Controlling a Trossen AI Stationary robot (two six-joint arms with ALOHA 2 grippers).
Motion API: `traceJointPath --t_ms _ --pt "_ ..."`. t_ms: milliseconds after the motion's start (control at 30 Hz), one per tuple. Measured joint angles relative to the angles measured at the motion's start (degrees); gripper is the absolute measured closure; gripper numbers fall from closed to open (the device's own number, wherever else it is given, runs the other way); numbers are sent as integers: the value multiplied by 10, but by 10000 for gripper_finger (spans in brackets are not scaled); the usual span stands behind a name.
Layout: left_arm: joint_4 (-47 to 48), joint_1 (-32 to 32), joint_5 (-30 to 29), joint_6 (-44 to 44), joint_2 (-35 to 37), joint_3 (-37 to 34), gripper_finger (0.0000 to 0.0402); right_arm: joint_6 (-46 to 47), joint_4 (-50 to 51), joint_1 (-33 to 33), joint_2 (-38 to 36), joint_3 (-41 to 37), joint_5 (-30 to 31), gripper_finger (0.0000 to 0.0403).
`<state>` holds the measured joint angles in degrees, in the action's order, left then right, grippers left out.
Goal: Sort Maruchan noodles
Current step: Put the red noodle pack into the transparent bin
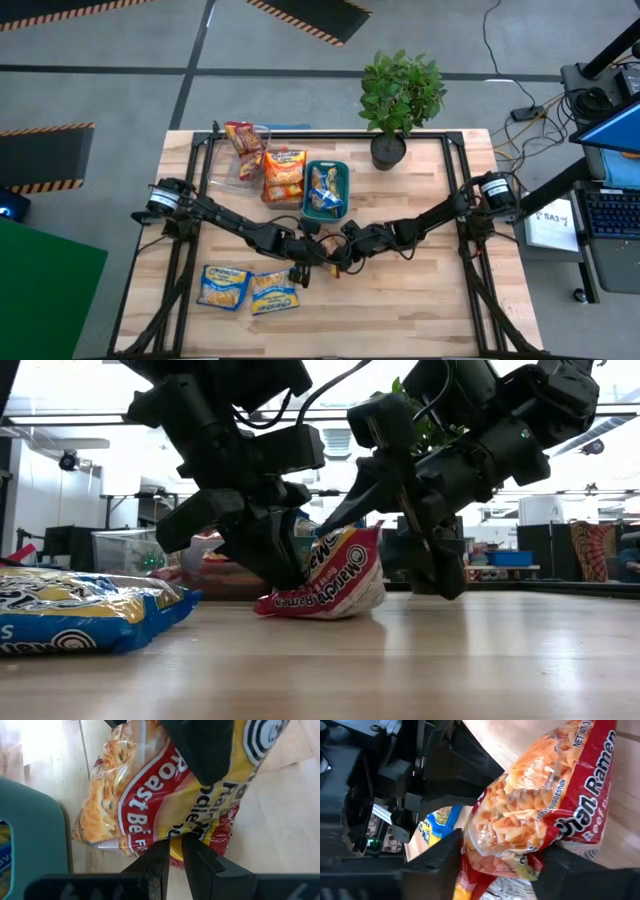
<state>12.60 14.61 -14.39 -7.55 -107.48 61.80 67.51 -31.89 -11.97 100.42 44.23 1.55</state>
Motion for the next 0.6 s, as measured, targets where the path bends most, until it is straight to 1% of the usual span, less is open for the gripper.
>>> traceJointPath --t_ms 167,333,500,600 --pt "-1 0 0 0 0 0 364 2 1 0 -1 0 1 279" --pt "0 0 0 0 0 0 364 7 6 0 -1 0 7 340" --pt "29 1 1 5 11 0 364 -3 15 0 -7 0 16 383" --pt "53 2 2 18 29 0 364 -15 15 0 -16 0 16 391"
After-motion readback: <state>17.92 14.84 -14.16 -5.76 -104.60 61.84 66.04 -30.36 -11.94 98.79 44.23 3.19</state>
